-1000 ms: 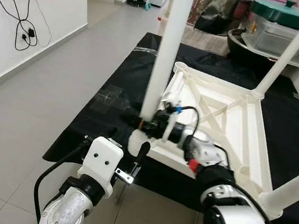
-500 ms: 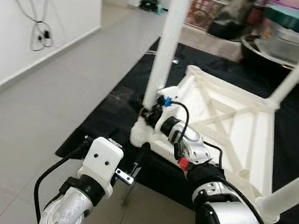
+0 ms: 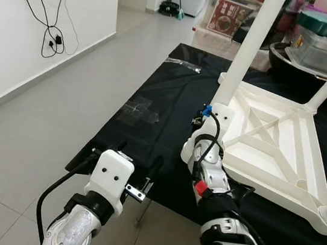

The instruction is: Building children table

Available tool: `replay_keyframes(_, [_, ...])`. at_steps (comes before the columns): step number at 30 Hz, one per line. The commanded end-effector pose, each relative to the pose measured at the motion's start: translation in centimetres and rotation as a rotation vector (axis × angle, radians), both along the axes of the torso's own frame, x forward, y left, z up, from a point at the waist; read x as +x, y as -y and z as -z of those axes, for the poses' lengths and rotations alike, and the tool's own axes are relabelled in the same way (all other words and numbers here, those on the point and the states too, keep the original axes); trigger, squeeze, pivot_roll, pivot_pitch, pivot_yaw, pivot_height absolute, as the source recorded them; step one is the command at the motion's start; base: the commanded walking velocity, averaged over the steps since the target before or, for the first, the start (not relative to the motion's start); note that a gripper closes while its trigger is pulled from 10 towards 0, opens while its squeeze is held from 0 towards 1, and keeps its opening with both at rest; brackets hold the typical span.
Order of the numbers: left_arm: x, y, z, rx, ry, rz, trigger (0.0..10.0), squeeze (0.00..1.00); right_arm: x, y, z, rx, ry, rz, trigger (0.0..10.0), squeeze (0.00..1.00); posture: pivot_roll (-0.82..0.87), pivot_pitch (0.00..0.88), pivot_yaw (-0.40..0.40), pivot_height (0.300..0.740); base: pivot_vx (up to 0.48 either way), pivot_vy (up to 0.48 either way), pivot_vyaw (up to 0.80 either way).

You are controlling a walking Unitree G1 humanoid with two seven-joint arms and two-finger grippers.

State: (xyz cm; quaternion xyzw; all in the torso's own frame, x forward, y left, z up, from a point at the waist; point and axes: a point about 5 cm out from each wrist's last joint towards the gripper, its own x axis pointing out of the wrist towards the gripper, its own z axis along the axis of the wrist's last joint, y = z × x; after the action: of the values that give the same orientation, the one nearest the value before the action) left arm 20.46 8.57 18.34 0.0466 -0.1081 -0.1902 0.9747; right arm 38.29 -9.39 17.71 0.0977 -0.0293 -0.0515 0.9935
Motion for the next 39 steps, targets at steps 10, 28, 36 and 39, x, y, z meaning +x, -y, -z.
replay_keyframes(10, [-0.2,0.2,0.7,0.02,-0.023,0.009,10.0,0.0,-0.8,-1.6,-1.6,-0.014,0.222,-0.7,10.0,0.0,0.12,0.067,-0.121,0.74,0.0,0.0,0.0])
replay_keyframes(28, [-0.1,0.3,0.8,0.024,-0.023,0.004,10.0,0.0,-1.2,-3.4,-0.5,-0.123,0.112,-1.193,4.0,0.0,0.13,0.044,-0.126,0.74,0.0,0.0,0.0])
replay_keyframes(36, [-0.1,0.3,0.8,0.024,-0.023,0.003,10.0,0.0,0.2,-2.0,-0.4,-0.136,0.092,-0.856,0.0,0.0,0.12,0.046,-0.123,0.74,0.0,0.0,0.0])
replay_keyframes(39, [-0.1,0.3,0.8,0.023,-0.023,0.004,10.0,0.0,0.5,-1.5,-0.3,-0.137,0.075,-0.759,0.0,0.0,0.12,0.046,-0.123,0.74,0.0,0.0,0.0])
